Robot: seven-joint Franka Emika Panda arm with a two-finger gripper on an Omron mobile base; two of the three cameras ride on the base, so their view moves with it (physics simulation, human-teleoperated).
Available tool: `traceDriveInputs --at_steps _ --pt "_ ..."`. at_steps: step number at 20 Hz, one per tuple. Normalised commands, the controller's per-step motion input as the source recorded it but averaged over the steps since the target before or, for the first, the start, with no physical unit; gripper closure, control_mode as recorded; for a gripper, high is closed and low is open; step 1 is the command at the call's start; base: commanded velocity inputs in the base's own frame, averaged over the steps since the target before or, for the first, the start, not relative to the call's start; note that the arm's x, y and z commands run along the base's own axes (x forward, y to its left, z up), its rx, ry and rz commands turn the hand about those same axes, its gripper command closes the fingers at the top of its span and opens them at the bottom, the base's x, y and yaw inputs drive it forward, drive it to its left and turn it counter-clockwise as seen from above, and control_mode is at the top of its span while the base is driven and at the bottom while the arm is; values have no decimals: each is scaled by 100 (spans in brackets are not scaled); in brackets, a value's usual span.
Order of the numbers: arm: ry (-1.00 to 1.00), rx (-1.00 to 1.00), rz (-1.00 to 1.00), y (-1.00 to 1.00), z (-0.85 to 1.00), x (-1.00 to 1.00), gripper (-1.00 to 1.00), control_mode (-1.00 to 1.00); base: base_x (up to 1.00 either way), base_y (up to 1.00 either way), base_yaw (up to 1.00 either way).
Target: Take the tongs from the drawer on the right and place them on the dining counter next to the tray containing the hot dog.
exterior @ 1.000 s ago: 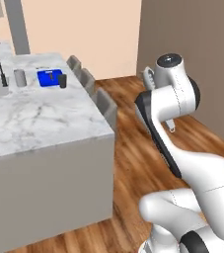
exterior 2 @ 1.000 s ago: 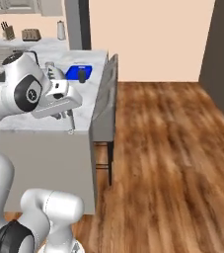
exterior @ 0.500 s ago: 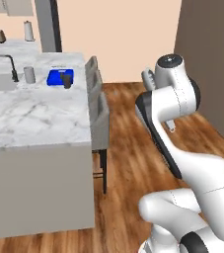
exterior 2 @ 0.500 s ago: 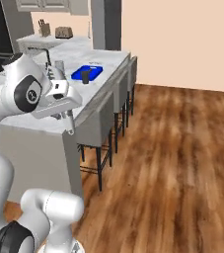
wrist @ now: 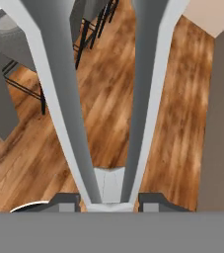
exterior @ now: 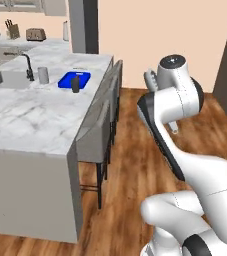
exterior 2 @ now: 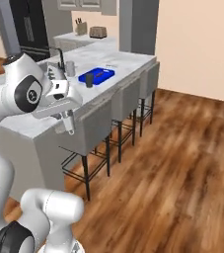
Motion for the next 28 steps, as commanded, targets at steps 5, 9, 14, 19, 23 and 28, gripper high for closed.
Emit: traceDriveInputs --at_steps 5,9,14,19,23,28 --pt "0 0 0 0 0 0 100 100 58 -100 45" --pt "0 0 0 0 0 0 100 100 59 -100 45" --pt "0 0 0 0 0 0 100 100 58 -100 46" --pt "0 0 0 0 0 0 100 100 54 -100 46" --pt "0 0 0 0 0 0 100 100 49 -100 46" --pt "0 0 0 0 0 0 100 100 47 -100 46"
